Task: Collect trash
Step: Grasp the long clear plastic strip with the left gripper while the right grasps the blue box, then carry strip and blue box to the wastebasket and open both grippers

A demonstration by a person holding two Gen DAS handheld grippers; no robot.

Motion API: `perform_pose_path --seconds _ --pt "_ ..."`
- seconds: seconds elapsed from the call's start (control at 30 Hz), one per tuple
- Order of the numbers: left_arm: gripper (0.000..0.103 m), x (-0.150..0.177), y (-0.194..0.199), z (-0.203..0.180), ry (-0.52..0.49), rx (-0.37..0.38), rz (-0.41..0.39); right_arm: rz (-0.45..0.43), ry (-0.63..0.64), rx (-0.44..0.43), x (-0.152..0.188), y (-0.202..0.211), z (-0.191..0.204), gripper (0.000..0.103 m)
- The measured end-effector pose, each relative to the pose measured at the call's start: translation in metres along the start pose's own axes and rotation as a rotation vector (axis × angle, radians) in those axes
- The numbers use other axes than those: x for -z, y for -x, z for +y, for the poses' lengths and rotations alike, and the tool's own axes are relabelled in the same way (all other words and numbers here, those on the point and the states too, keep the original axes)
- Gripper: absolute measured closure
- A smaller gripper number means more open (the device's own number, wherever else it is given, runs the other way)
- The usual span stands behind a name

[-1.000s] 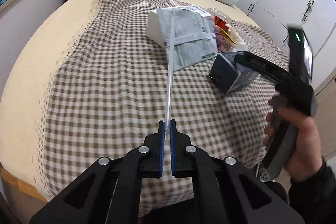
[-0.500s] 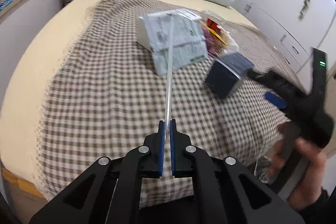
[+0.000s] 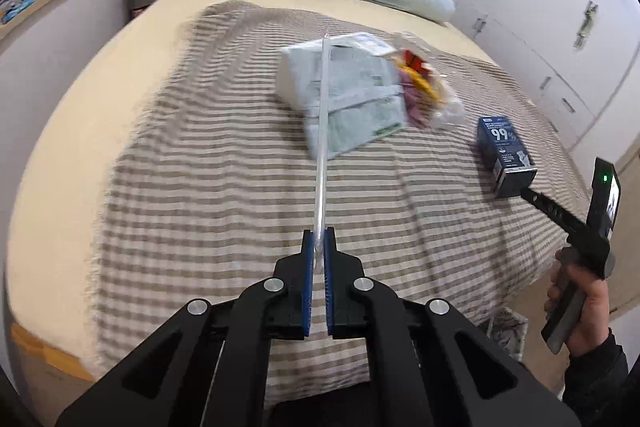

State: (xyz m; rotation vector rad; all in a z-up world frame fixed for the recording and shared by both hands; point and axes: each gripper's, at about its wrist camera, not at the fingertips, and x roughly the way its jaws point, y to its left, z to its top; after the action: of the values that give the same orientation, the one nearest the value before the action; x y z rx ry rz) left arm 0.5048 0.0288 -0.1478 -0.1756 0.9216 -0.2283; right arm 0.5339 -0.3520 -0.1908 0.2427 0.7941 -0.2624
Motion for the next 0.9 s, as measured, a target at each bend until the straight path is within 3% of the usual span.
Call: perform_pose_path --seconds 0.13,0.27,0.47,0.5,0.57,0.77,0.9 --pt "0.101 -0.004 -0.011 -0.037 -0.056 0.063 0.005 -0.049 0.071 -0.110 0.006 0.009 0.008 0.013" --pt "0.101 -0.007 -0.013 -0.056 -0.082 0.074 0.014 -0.093 0.091 -0.022 -0.012 -0.009 0.009 0.013" --pt "0.101 -0.010 -0.030 -0.060 -0.070 0.052 0.044 0.041 0.048 -0.162 -0.032 -0.051 -0.002 0.014" --pt "0.101 -0.011 -0.031 -0.062 -0.067 0.051 0.047 0.058 0.018 -0.181 -0.031 -0.052 -0.008 0.044" --pt "0.101 -0.012 -0.031 -0.068 -0.077 0.053 0.039 0.053 -0.013 -0.188 -0.033 -0.039 -0.018 0.043" --pt "0.101 -0.019 -0.013 -0.095 -0.107 0.028 0.006 0.000 0.061 -0.220 -0.036 0.004 -0.025 0.043" --pt "0.101 -0.011 0.000 -0.130 -0.155 0.024 -0.013 -0.016 0.019 -0.239 -0.028 0.031 -0.062 0.043"
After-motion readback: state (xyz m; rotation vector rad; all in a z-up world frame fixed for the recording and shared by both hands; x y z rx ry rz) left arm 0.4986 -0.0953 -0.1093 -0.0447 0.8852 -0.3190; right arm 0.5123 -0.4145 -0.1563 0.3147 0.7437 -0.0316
